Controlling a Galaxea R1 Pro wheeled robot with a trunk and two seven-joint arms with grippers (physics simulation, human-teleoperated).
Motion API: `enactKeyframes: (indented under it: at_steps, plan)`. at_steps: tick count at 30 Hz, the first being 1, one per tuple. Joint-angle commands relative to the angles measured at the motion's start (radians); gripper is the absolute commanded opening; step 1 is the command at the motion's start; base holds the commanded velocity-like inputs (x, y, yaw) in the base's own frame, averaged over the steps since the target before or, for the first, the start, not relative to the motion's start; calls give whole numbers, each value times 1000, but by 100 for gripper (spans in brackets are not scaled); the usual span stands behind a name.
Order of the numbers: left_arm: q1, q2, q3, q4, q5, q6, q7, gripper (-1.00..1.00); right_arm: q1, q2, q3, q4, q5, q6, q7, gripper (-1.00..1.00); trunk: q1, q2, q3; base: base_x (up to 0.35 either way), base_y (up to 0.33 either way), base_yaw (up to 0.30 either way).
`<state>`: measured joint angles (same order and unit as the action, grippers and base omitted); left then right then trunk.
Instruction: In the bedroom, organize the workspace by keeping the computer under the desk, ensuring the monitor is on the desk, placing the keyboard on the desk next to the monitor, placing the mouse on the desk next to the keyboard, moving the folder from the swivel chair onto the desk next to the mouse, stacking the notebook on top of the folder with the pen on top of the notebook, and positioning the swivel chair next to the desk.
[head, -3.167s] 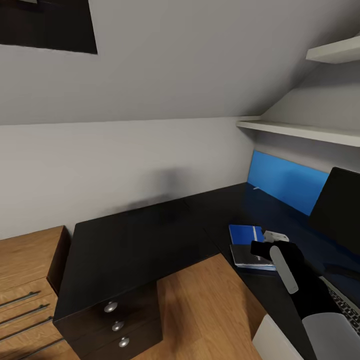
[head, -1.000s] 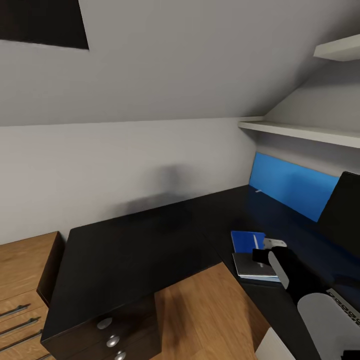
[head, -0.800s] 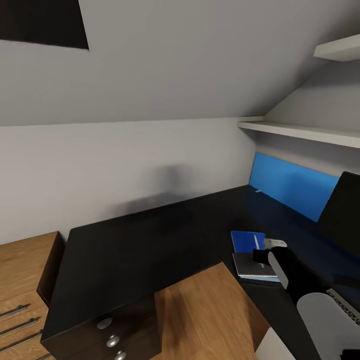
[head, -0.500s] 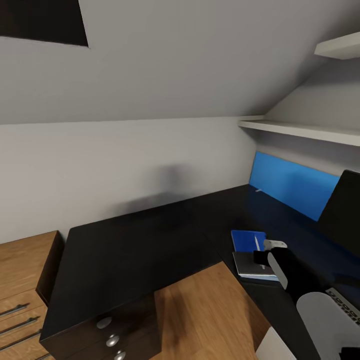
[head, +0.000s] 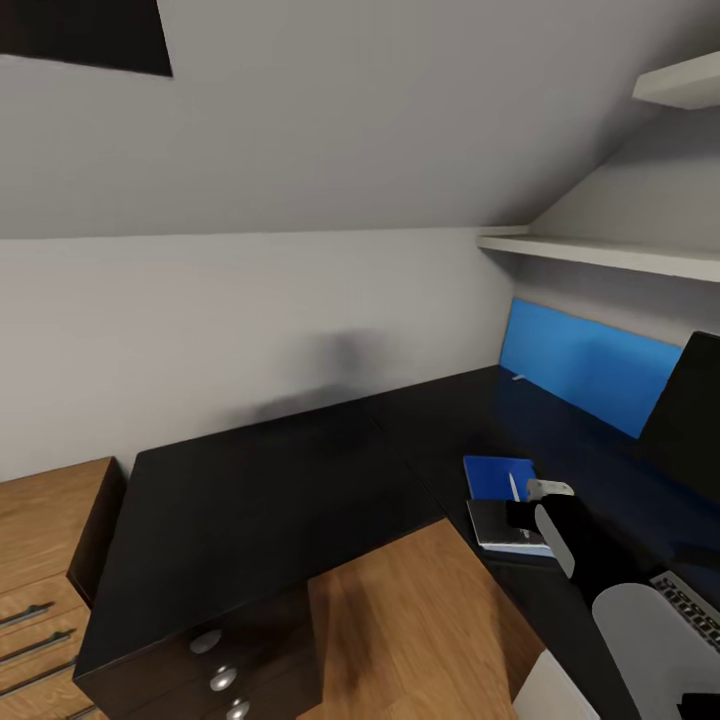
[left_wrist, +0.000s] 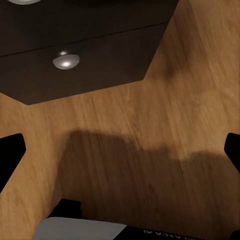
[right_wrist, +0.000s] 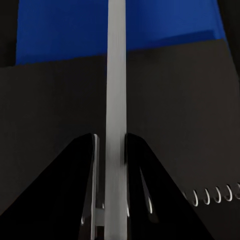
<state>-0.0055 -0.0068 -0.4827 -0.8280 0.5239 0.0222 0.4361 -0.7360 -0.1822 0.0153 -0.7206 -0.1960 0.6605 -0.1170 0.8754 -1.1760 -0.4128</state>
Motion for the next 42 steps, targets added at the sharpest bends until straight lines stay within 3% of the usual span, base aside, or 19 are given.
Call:
enactKeyframes:
  at_steps: [1, 5, 18, 19, 38, 42]
  plan:
    - [-1, 1, -3, -2, 5, 2, 7, 100, 0, 0, 2, -1, -11, 4, -8, -100, 4, -8, -4, 0, 0, 0]
    - [-1, 1, -4, -2, 5, 2, 7, 100, -1, 0, 2, -2, -12, 4, -7, -100, 19, -36, -17, 0, 0, 0]
    - [-1, 1, -4, -2, 5, 2, 7, 100, -1, 0, 3, -2, -11, 2, -7, -100, 19, -36, -17, 0, 0, 0]
    - [-1, 1, -4, -2, 5, 2, 7, 100, 0, 0, 3, -2, -11, 2, -7, 100, 19, -36, -17, 0, 0, 0]
    - [-1, 9, 12, -61, 7, 2, 10, 100, 0, 0, 3, -11, -13, -22, -4, 100, 19, -36, -17, 0, 0, 0]
    - [-1, 9, 13, -61, 6, 2, 9, 100, 1, -1, 2, -97, -14, -23, -3, 100, 19, -36, -17, 0, 0, 0]
